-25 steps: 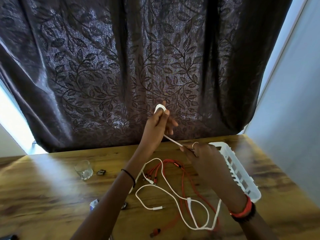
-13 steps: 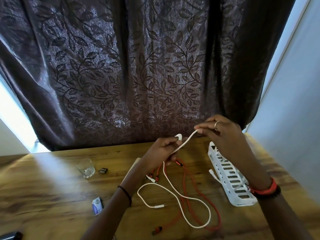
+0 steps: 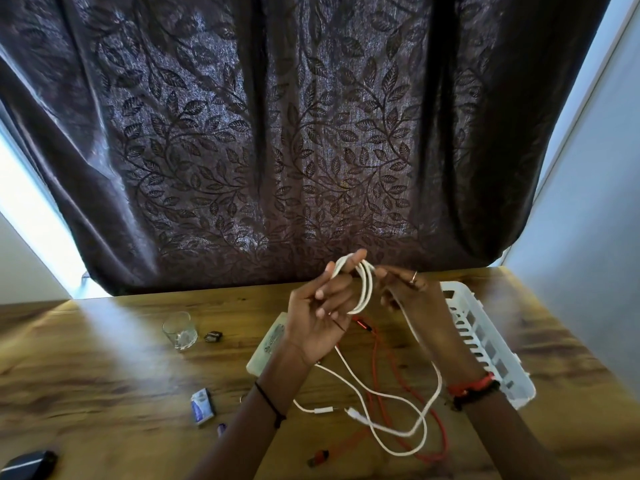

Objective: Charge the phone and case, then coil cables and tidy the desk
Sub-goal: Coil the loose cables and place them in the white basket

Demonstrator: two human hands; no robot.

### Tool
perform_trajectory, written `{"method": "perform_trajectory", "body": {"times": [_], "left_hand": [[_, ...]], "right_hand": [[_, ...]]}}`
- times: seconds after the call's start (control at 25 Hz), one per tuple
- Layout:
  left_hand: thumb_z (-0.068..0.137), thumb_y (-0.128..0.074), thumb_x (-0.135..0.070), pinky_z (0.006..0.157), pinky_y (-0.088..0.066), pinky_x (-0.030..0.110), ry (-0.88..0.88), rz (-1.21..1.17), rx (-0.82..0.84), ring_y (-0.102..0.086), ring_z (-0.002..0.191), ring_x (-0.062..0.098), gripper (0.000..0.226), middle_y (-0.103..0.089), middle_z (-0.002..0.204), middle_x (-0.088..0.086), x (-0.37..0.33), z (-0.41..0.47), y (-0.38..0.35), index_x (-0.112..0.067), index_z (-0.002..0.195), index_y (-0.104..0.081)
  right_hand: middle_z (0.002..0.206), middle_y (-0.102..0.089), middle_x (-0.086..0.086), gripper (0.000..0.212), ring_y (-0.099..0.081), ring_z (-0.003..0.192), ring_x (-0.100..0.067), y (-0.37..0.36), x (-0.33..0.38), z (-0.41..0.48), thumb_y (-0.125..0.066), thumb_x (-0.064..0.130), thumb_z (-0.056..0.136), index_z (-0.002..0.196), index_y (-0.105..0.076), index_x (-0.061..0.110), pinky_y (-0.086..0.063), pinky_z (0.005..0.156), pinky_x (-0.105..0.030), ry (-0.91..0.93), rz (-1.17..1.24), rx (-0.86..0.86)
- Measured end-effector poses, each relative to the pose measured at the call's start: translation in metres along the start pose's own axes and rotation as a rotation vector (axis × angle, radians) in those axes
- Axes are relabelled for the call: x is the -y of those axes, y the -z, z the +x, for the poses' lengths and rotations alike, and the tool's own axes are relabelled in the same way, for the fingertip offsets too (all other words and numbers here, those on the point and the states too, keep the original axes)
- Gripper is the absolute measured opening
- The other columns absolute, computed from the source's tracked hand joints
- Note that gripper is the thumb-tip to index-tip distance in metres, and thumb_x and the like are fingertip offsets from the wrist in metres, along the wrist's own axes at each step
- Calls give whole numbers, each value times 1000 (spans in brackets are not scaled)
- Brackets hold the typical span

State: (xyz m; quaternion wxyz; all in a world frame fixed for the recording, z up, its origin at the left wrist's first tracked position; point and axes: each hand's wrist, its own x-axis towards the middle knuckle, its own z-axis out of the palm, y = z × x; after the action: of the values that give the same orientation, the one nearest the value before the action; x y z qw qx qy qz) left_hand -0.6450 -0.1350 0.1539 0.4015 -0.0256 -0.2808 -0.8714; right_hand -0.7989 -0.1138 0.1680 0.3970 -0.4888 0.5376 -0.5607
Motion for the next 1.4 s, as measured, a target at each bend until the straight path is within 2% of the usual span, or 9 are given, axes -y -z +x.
{"method": "perform_trajectory", "body": {"times": [0.2, 0.32, 0.6, 0.72, 0.84, 0.96, 1.08, 1.24, 1.4], "left_hand": [[94, -48, -18, 45, -46, 14, -149, -107, -138, -46, 39, 7, 47, -48, 55, -5, -2, 7, 6, 1, 136, -42], [95, -40, -21, 44, -44, 15, -224, 8, -293, -42, 38, 6, 47, -46, 55, -7, -7, 10, 8, 0, 137, -40], [99, -41, -25, 54, -41, 17, -218, 853, -551, -44, 48, 5, 33, -50, 61, -6, 6, 13, 13, -19, 129, -50], [99, -42, -19, 51, -44, 20, -215, 1281, -556, -49, 47, 4, 24, -55, 60, -7, 16, 12, 12, -23, 120, -53], [99, -43, -22, 54, -45, 26, -229, 1701, -545, -51, 48, 2, 16, -55, 59, -8, 15, 5, 19, -25, 108, -55], [98, -41, -29, 58, -48, 32, -169, 1988, -557, -61, 61, 15, 24, -64, 76, -3, 9, -3, 25, -13, 108, -55], [99, -37, -34, 61, -48, 31, -70, 2198, -486, -65, 74, 26, 26, -68, 92, 3, 17, -8, 18, -15, 105, -53], [99, -41, -27, 57, -38, 24, 71, 2095, -414, -61, 68, 15, 17, -58, 75, -6, 26, -13, 16, -17, 98, -54], [101, -38, -24, 50, -36, 16, 277, 1394, -450, -43, 52, 4, 23, -44, 62, -6, 25, -13, 10, -21, 89, -57]], "right_hand": [[44, -57, 7, 12, -40, 34, -1, -9, -16, -20, -62, 27, 88, 82, -71, 22, -32, 38, -13, -96, -158, 18], [64, -64, 11, 17, -53, 51, 4, -14, -26, -33, -62, 28, 88, 100, -72, 21, -38, 51, -6, -21, -372, 35], [95, -69, -4, 22, -63, 79, -12, -14, -36, -46, -57, 22, 91, 106, -70, 13, -37, 63, -4, 220, -692, 87], [101, -68, -9, 22, -64, 85, -19, -9, -36, -47, -55, 15, 92, 106, -70, 6, -34, 64, -4, 293, -767, 175], [97, -66, -4, 20, -65, 82, -19, 1, -32, -45, -57, 8, 89, 102, -72, 12, -44, 69, -15, 370, -882, 229], [74, -61, 6, 25, -62, 60, -10, 14, -34, -38, -81, 9, 63, 80, -74, 26, -52, 56, -24, 565, -1166, 166], [74, -61, 1, 41, -62, 63, -18, 25, -27, -27, -88, 4, 42, 75, -75, 25, -52, 53, -32, 644, -1255, 126], [77, -59, -2, 41, -60, 57, -13, 30, -20, -19, -87, 0, 48, 81, -76, 22, -51, 45, -22, 585, -1207, 175], [87, -67, -2, 14, -67, 65, -16, 35, -24, -10, -74, 13, 76, 89, -76, 16, -54, 58, -25, 502, -991, 139]]}}
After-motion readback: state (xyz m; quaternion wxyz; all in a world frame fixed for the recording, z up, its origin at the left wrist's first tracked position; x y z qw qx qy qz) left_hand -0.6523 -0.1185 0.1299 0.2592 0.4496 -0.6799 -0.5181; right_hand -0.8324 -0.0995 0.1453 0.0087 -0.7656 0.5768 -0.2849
